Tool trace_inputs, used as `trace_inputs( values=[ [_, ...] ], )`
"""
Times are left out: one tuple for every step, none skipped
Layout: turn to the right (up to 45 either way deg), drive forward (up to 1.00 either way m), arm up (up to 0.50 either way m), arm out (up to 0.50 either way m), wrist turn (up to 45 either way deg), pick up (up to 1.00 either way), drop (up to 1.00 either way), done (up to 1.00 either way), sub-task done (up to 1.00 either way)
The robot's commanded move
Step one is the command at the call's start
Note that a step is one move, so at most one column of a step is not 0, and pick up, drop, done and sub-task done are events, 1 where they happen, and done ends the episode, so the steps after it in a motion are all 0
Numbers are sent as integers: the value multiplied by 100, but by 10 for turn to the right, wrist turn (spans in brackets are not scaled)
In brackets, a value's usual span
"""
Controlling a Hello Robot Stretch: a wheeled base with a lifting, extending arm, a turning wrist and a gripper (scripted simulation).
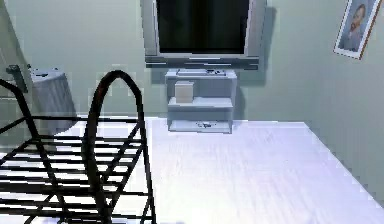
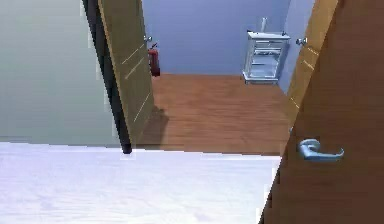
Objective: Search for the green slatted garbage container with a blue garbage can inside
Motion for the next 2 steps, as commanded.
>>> trace_inputs(
  values=[
    [450, 0, 0, 0, 0, 0, 0, 0, 0],
    [210, 0, 0, 0, 0, 0, 0, 0, 0]
  ],
)
